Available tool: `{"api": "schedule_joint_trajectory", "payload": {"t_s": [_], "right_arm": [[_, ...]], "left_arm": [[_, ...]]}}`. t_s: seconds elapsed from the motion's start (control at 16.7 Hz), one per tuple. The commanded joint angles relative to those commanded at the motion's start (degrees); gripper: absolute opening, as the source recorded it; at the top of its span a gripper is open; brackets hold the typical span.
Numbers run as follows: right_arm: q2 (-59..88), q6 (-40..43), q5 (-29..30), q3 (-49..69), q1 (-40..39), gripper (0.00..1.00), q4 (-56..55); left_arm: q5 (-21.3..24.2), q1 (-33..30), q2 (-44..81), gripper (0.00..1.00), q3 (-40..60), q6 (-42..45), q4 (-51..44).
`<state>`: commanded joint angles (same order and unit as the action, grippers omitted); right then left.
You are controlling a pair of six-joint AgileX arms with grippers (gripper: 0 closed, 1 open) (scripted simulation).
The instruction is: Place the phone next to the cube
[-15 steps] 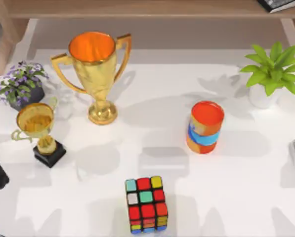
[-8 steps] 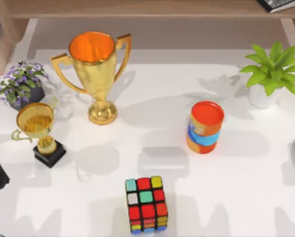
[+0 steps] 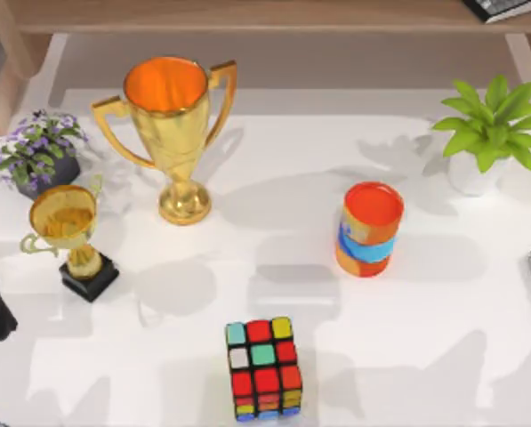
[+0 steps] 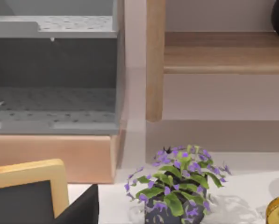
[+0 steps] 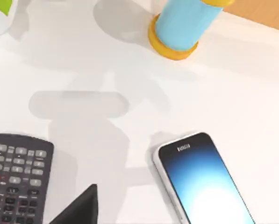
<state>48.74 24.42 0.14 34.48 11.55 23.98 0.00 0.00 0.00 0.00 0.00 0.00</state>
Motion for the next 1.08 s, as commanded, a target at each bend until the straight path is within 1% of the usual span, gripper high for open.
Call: {"api": "schedule_joint_trajectory", "payload": {"t_s": [0.36, 0.6, 0.84, 1.08], "right_arm": [[34.9, 16.2, 0.1, 23.1, 7.6, 1.0, 15.6], [53.4, 24.6, 0.1, 35.0, 11.4, 1.0, 23.7], [63.7, 29.4, 0.0, 41.6, 13.5, 1.0, 28.5], [65.1, 30.1, -0.1, 42.6, 13.8, 1.0, 29.2]], "left_arm": [[0.0, 0.0, 0.0, 1.0, 0.0, 0.0, 0.0], [0.0, 0.0, 0.0, 1.0, 0.0, 0.0, 0.0], [0.0, 0.0, 0.0, 1.0, 0.0, 0.0, 0.0], [0.0, 0.0, 0.0, 1.0, 0.0, 0.0, 0.0]]}}
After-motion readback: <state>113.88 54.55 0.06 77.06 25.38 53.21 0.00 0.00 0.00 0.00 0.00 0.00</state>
